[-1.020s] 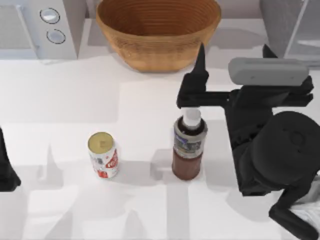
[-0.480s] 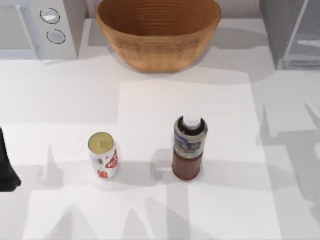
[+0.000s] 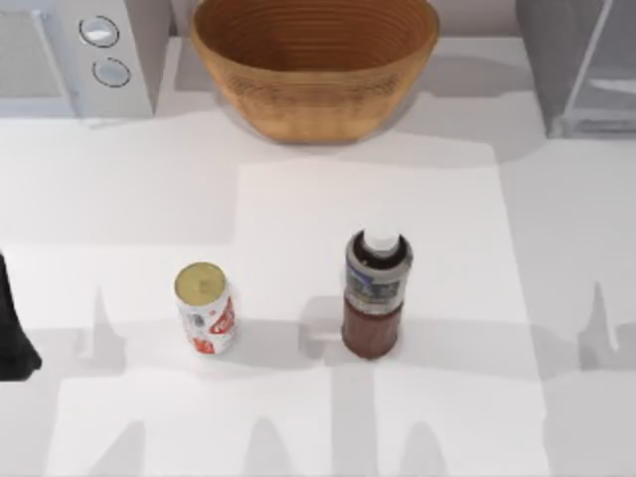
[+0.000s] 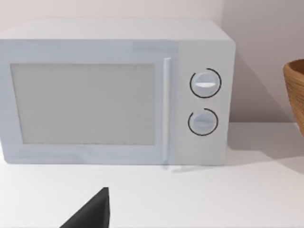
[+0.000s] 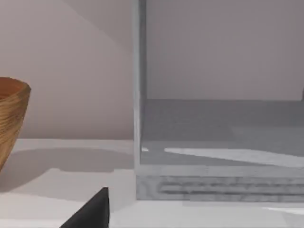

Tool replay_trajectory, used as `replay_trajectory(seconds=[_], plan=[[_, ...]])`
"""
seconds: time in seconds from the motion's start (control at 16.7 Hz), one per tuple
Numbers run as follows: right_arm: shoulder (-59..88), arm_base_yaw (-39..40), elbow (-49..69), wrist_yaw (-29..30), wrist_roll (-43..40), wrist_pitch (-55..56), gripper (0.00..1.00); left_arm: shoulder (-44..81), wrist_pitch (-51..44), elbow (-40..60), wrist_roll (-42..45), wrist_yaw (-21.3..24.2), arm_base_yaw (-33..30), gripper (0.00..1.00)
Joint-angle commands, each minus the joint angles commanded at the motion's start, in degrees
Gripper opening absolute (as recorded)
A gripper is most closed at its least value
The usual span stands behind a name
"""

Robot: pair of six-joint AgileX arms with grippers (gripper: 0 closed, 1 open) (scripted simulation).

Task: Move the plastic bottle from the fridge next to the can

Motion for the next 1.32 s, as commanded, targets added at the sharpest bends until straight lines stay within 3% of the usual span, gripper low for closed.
replay_trajectory(seconds=[0.54, 0.72, 1.32], plan=[[-3.0, -1.9, -1.3, -1.3, 0.1, -3.2, 1.0, 0.0, 0.0, 0.0, 0.0, 0.0, 0.0, 1.0], [-7.0, -2.0, 2.1, -1.2, 0.1, -8.8, 1.0, 0.0, 0.0, 0.0, 0.0, 0.0, 0.0, 1.0], [-32.0, -2.0, 22.5, -1.5, 0.1, -55.7, 1.0, 0.0, 0.0, 0.0, 0.0, 0.0, 0.0, 1.0]])
